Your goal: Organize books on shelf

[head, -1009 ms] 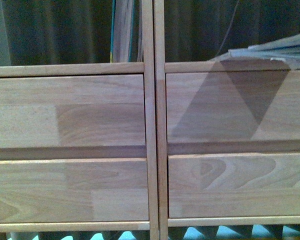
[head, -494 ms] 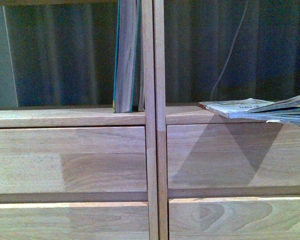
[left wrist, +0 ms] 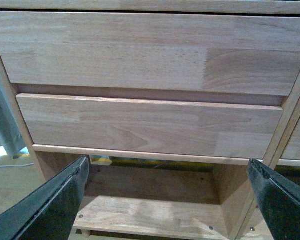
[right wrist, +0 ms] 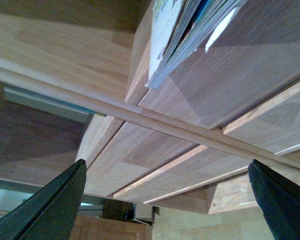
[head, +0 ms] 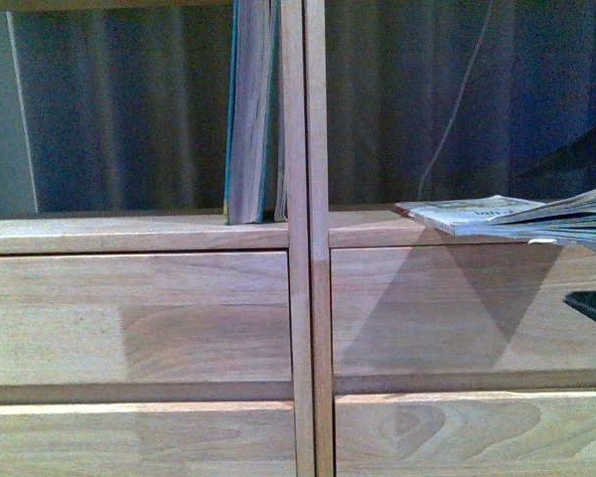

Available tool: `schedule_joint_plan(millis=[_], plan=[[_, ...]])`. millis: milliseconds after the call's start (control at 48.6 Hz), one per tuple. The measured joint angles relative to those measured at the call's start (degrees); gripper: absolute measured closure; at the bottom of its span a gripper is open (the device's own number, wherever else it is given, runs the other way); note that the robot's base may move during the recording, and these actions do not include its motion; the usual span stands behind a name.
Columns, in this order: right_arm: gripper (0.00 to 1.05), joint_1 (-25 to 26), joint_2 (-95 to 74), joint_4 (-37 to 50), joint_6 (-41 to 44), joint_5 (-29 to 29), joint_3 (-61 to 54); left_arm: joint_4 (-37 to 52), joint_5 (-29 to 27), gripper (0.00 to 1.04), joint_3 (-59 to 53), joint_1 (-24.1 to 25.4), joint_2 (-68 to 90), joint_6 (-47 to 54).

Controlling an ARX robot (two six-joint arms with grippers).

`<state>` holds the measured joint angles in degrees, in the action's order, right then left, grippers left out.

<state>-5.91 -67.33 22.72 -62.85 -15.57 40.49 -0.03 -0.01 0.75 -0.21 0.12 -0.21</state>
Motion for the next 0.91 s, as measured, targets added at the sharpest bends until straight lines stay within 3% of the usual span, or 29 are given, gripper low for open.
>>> schedule_joint_plan(millis=[556, 721, 906], plan=[[0.07, 5.2, -19.0, -2.2, -8.4, 3.4, 17.6, 0.0, 0.0, 0.07, 0.0, 0.0, 0.0, 0.0], [0.29, 5.9, -21.4, -2.8, -9.5, 3.8, 20.1, 0.0, 0.0, 0.07, 0.0, 0.0, 0.0, 0.0], [0.67, 5.3, -21.9, -3.2, -9.7, 4.3, 22.1, 0.0, 0.0, 0.07, 0.0, 0.0, 0.0, 0.0]])
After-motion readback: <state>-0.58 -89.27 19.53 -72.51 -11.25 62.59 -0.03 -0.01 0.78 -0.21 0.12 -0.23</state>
